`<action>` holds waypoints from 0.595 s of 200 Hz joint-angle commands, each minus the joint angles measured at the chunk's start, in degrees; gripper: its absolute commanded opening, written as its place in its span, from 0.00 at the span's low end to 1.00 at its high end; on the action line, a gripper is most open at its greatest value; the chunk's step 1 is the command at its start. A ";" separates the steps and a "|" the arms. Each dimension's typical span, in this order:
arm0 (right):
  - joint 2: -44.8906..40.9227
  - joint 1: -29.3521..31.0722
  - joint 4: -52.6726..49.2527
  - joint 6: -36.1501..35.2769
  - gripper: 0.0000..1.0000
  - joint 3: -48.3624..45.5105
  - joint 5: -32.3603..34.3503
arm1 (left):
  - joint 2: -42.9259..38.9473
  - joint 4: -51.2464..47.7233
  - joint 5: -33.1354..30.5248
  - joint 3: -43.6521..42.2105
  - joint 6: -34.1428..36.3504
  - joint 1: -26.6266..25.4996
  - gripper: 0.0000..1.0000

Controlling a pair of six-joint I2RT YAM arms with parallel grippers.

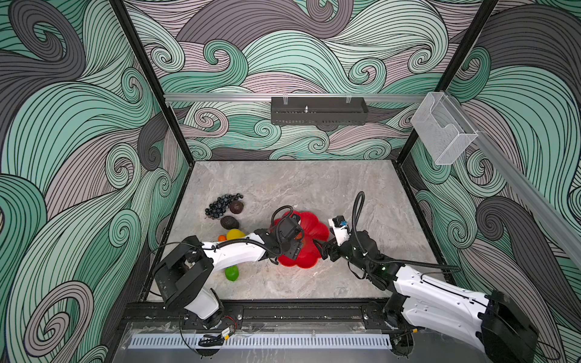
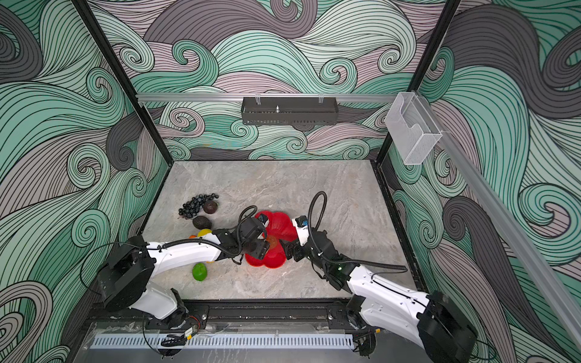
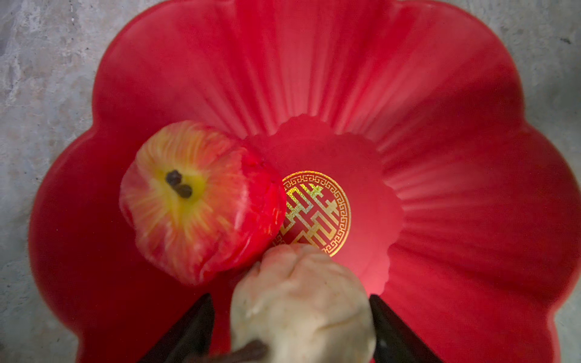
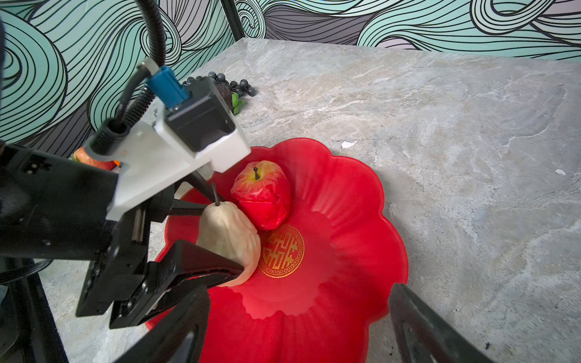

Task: Place and organize the fake fruits in the fruit bowl
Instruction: 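Set the squash upright beside the apple with the left gripper and release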

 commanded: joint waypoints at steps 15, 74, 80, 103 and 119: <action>0.39 -0.38 1.01 0.55 0.90 -0.08 0.08 | -2.13 0.15 -1.50 -0.26 -1.23 -0.21 0.79; 0.79 -0.36 0.99 0.68 0.89 0.01 -0.01 | -2.83 0.14 -1.77 -0.58 -1.67 -0.13 0.84; 0.87 -0.37 1.04 0.58 0.89 0.01 -0.02 | -2.85 0.18 -1.78 -0.57 -1.65 -0.13 0.84; 0.97 -0.36 0.99 0.64 0.90 0.01 0.01 | -2.92 0.03 -1.80 -0.48 -1.69 -0.13 0.85; 1.04 -0.36 1.00 0.66 0.89 0.01 -0.02 | -3.09 -0.15 -1.71 -0.48 -1.67 -0.13 0.86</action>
